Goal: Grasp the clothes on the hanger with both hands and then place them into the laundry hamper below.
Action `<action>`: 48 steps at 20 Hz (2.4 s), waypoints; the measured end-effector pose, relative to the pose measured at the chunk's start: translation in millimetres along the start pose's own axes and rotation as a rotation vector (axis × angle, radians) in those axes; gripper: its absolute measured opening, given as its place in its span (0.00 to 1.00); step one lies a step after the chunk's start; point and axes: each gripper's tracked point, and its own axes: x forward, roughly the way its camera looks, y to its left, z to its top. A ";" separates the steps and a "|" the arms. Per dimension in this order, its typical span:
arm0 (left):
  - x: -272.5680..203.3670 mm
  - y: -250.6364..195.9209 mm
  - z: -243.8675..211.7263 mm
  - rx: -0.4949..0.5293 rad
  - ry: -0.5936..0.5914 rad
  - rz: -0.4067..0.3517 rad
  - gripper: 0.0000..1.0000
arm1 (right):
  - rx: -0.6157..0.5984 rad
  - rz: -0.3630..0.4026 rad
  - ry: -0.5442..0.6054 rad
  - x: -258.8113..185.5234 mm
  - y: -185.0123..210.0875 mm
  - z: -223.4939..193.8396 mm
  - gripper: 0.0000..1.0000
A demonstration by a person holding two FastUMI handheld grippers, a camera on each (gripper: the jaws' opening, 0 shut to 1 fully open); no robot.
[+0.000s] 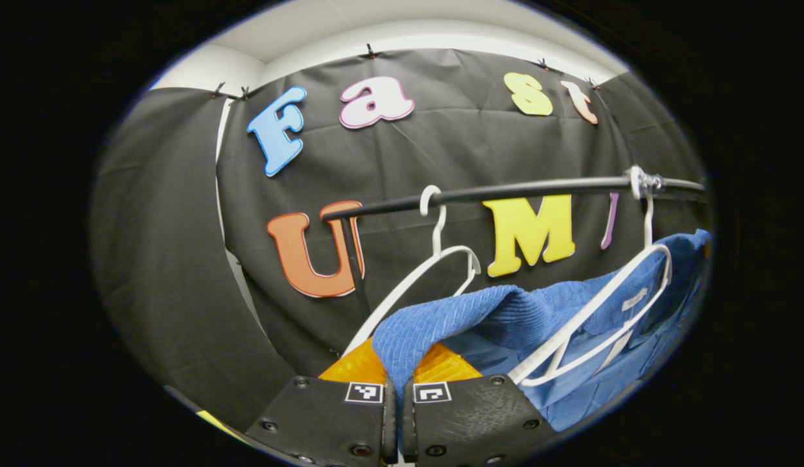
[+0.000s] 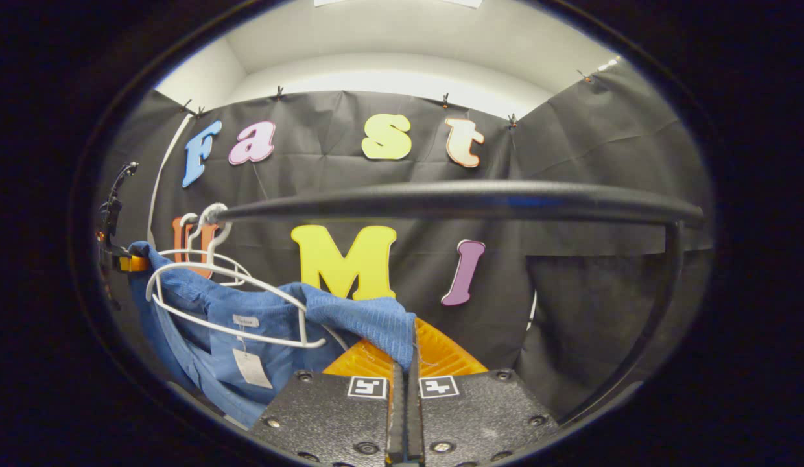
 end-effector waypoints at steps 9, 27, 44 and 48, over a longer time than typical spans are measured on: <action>15.7 -17.4 -47.4 0.000 0.000 -0.086 0.04 | 0.017 -0.060 0.096 5.3 -7.3 -56.2 0.05; 7.7 -148.5 -173.1 -0.206 0.149 -0.227 0.04 | -0.026 -0.045 0.224 23.8 19.4 -156.7 0.05; -0.8 -208.1 -195.4 -0.117 0.179 -0.269 0.04 | 0.041 -0.139 0.327 11.0 -17.9 -212.2 0.05; -19.7 -210.7 -192.7 -0.102 0.169 -0.268 0.03 | 0.050 -0.018 0.350 2.4 23.3 -217.2 0.05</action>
